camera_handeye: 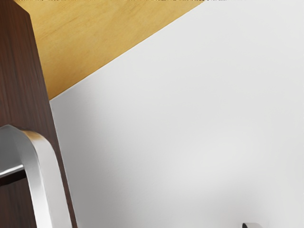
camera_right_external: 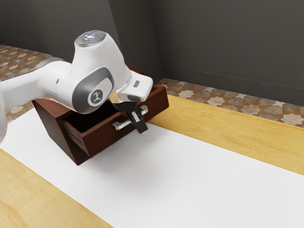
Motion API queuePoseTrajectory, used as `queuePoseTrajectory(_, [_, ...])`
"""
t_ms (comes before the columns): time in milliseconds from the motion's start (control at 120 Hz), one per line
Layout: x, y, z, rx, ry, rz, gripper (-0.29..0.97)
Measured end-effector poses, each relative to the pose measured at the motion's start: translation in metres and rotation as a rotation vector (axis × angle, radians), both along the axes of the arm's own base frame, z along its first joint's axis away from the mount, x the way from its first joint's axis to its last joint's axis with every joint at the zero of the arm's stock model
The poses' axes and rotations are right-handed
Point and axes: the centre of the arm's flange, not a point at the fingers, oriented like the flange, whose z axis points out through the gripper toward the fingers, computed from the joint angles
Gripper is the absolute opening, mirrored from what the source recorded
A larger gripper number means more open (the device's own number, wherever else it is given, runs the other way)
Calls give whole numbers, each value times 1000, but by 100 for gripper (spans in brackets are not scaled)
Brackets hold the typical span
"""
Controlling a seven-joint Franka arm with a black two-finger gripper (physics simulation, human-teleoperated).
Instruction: Pull the drawer handle with one arm to open the drawer
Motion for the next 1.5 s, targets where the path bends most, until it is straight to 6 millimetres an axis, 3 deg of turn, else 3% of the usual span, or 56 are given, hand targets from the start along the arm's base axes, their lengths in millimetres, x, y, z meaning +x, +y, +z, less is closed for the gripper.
queuePoseTrajectory(108, [-1, 2, 2, -2, -10, 7, 40])
queuePoseTrajectory(467, [1, -3, 1, -10, -16, 10, 39])
queuePoseTrajectory(783, [2, -44, 3, -14, -18, -49, 24])
queuePoseTrajectory(825, [1, -49, 7, -11, -23, -59, 29])
queuePoseTrajectory(883, [1, -49, 17, -8, -38, -60, 27])
queuePoseTrajectory(950, [0, -49, 34, 1, -67, -61, 40])
queuePoseTrajectory(1058, [-19, -56, 85, 25, -129, -61, 53])
queuePoseTrajectory(1200, [-48, -118, 155, 16, -122, -123, 61])
queuePoseTrajectory(1267, [-63, -129, 182, 7, -92, -108, 63])
queuePoseTrajectory(1350, [-73, -110, 199, 4, -53, -32, 65])
queuePoseTrajectory(1433, [-75, -67, 196, -1, 4, 86, 66])
queuePoseTrajectory(1500, [-72, -49, 186, -5, 51, 152, 67])
